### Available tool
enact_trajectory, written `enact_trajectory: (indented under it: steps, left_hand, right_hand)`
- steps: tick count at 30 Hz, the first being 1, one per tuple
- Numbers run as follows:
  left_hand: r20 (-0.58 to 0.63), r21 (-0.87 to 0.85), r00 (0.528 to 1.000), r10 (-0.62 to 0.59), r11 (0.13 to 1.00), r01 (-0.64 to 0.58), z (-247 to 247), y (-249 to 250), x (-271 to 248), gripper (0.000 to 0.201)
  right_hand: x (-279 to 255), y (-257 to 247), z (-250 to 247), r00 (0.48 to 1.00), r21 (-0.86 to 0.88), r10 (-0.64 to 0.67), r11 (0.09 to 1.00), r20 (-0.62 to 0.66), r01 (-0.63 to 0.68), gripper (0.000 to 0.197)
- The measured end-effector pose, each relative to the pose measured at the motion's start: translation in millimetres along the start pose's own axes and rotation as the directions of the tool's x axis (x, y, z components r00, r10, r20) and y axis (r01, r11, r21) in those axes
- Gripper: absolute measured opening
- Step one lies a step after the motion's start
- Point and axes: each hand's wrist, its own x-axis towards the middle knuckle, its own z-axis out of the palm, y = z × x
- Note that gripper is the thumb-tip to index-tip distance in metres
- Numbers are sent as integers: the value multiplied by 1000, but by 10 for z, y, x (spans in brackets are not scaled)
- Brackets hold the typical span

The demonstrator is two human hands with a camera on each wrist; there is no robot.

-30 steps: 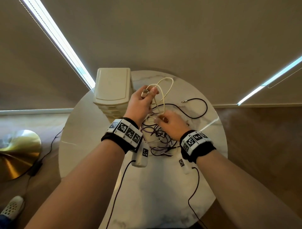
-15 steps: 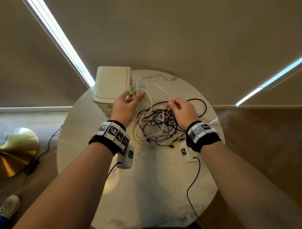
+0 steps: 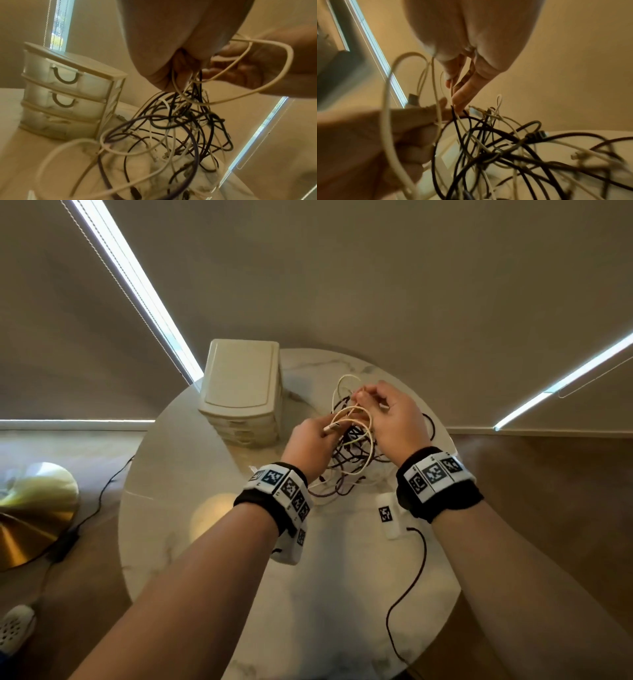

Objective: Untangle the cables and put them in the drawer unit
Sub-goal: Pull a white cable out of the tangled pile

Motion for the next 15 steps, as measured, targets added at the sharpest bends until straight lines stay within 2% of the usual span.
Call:
enact_trajectory:
  steps: [3,6,8,10,12,14,15]
  left_hand:
    - [25,161,1000,-5,987,1,50,-85,12,23]
    - [131,379,989,-73,925,18,70,-199,20,22]
    - [142,378,984,-112,925,51,44,-246,34,20]
    - [107,205,983,-149,971,125,-12,-275,42,22]
    - [40,-61,982,-186,980,188,-66,-281,41,27]
    - [-5,-301,977,-211,932,200,-102,-223,46,26]
    - [-1,-402,973,-231,891,211,-111,-181,59,24]
  right_hand:
    - [14,-183,-32,999,190,26,982,-37,-18,13]
    - [-18,-229,-28,1000,181,0,983,-26,5,13]
    - [-62,-190,-35,999,170,-19,985,-34,25,14]
    - [-67,-115,-66,997,241,23,970,-68,-6,15]
    - [-51,-3,-92,991,332,128,937,-39,-108,20]
    - [-67,121,-65,979,333,199,920,51,-204,24]
    - [-86,197,-32,976,273,195,938,94,-214,21]
